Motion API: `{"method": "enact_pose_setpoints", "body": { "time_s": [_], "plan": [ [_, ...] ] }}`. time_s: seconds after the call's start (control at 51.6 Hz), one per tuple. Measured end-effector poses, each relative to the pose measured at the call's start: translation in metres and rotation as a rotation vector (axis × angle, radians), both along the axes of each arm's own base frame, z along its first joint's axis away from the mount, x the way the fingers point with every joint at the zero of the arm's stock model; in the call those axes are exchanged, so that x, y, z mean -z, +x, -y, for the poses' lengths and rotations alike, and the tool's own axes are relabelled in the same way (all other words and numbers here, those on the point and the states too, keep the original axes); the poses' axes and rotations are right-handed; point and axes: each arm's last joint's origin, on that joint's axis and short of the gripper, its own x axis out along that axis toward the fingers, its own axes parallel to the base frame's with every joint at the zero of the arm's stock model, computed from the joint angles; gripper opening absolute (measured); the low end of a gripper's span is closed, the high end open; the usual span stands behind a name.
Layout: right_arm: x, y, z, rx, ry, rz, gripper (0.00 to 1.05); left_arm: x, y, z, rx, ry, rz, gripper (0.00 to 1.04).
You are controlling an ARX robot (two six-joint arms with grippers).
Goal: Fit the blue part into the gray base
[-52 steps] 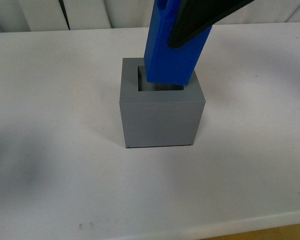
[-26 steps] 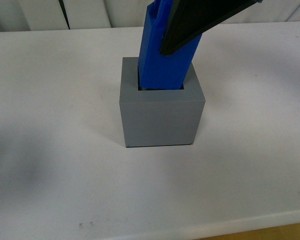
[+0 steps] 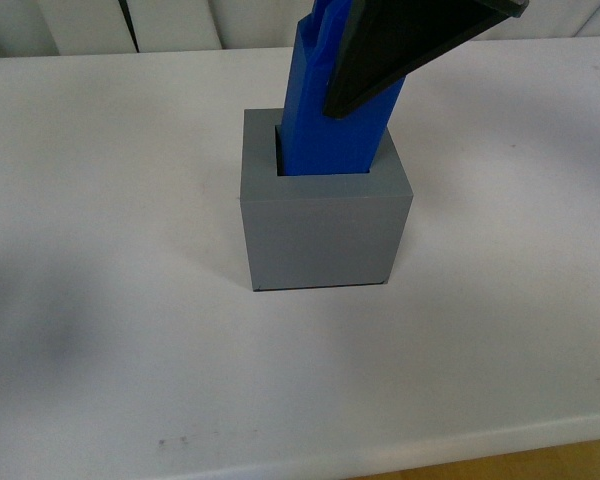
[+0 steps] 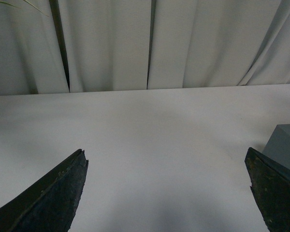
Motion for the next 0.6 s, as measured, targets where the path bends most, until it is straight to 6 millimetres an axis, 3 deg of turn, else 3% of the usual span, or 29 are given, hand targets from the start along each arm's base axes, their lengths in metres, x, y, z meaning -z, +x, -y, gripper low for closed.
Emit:
{"method": "enact_pose_setpoints", "body": {
  "time_s": [0.077,0.368,0.6],
  "plan": [
    [0.001,0.000,0.000,0.000,-0.001,0.001,0.49,0.000,0.000,0.000,0.000,0.000,0.000,0.99],
    [0.001,0.001,-0.001,0.019,0.058,-0.024,0.99,0.000,0.000,0.000,0.000,0.000,0.000,0.99],
    [-0.023,0.007,0.018,0.098,0.223,0.013,0.97,0.000,0.000,0.000,0.000,0.000,0.000,0.99]
  ]
}}
